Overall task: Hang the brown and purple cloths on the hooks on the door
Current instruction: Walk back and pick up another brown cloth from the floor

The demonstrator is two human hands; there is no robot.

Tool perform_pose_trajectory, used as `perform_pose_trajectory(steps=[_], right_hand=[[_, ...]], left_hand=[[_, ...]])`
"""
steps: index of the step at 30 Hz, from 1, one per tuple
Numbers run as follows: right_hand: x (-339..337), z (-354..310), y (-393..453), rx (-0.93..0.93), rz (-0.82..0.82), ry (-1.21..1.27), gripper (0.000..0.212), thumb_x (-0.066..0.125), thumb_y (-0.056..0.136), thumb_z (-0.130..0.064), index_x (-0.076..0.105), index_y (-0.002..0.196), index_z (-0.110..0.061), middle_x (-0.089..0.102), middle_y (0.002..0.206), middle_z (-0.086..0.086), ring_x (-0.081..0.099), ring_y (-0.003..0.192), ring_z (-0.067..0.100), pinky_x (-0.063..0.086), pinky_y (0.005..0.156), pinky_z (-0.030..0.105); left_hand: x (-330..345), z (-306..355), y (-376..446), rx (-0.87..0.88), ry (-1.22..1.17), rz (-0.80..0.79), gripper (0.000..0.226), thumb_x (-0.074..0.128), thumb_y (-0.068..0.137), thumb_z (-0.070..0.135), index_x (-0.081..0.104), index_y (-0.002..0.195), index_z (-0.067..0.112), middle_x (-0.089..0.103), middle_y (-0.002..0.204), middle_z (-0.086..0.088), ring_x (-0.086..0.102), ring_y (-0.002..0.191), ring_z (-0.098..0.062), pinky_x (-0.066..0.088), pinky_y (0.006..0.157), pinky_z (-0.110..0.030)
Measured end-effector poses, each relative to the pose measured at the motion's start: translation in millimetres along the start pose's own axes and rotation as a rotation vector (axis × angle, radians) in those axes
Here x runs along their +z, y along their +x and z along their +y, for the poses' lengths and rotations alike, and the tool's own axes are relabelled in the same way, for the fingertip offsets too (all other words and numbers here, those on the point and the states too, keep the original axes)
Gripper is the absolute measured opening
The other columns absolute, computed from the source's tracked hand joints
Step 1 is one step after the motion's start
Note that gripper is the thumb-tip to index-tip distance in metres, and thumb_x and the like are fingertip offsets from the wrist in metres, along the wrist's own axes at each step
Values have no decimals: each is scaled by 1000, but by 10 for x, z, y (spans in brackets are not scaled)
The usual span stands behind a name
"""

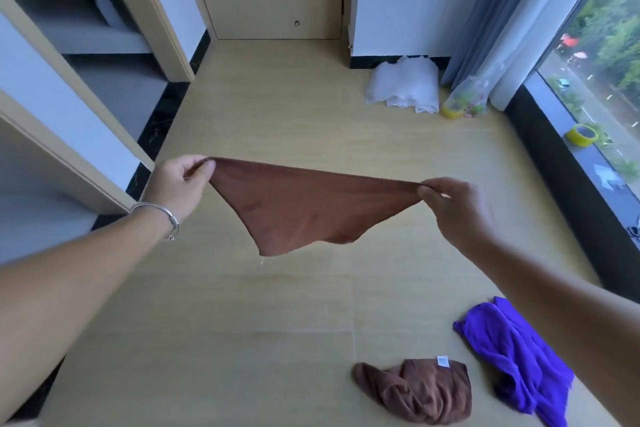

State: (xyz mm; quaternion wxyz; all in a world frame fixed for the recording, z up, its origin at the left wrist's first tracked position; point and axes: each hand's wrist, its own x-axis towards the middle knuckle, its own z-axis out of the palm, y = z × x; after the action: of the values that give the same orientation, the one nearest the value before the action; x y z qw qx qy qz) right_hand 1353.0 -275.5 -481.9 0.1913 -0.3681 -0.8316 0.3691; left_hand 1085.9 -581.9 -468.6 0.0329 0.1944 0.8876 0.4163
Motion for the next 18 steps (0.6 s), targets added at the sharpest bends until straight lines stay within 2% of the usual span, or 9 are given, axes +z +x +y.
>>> perform_pose_trajectory(steps=[3, 5, 8, 10, 14, 16, 18], right_hand=[[193, 172, -496, -3, -65, -45, 11, 62, 88, -28, 69, 83, -34, 56, 57, -27, 53, 56, -4, 34, 52, 20], [345, 344, -872, 7, -116, -75, 10, 62, 89, -28, 71, 87, -30, 58, 60, -23, 53, 58, 2, 35, 54, 20], [577, 662, -1459, 36, -168, -112, 10, 63, 90, -26, 73, 92, -24, 66, 78, -11, 55, 75, 10, 34, 61, 25], [736, 902, -1862, 48, -195, -130, 11, 63, 89, -26, 73, 92, -23, 70, 84, -7, 56, 77, 9, 34, 63, 24], [1056, 1397, -2658, 103, -299, -171, 9, 64, 86, -23, 72, 82, -26, 67, 76, -12, 57, 68, 8, 36, 58, 22], [1233, 1651, -3056, 98, -356, -200, 9, 66, 85, -18, 74, 83, -22, 70, 78, -5, 61, 74, 14, 37, 63, 25], [1365, 1878, -3434, 124, -403, -209, 8, 67, 85, -15, 75, 86, -17, 71, 84, -1, 62, 80, 18, 36, 67, 24]], left_hand=[[-98, -432, -550, -10, 71, -54, 10, 57, 92, 29, 66, 89, 30, 68, 74, -5, 59, 66, -14, 42, 58, -18], [-124, -715, -1015, -18, 120, -118, 9, 58, 92, 30, 66, 90, 27, 66, 72, -12, 60, 66, -26, 42, 56, -24], [-135, -1119, -1720, -51, 190, -189, 10, 61, 91, 25, 70, 92, 20, 67, 69, -2, 62, 67, -21, 41, 57, -17], [-103, -1405, -2173, -73, 236, -244, 8, 62, 91, 22, 71, 91, 21, 67, 67, 2, 62, 66, -18, 42, 59, -21], [35, -2030, -3007, -148, 269, -301, 10, 64, 88, 29, 72, 88, 23, 69, 72, 5, 63, 70, -20, 46, 64, -33], [121, -2347, -3394, -179, 277, -328, 13, 64, 86, 32, 73, 88, 22, 69, 75, 7, 62, 72, -19, 46, 65, -33], [197, -2632, -3751, -215, 288, -371, 6, 68, 87, 22, 74, 89, 21, 68, 78, 11, 63, 76, -17, 43, 66, -30]])
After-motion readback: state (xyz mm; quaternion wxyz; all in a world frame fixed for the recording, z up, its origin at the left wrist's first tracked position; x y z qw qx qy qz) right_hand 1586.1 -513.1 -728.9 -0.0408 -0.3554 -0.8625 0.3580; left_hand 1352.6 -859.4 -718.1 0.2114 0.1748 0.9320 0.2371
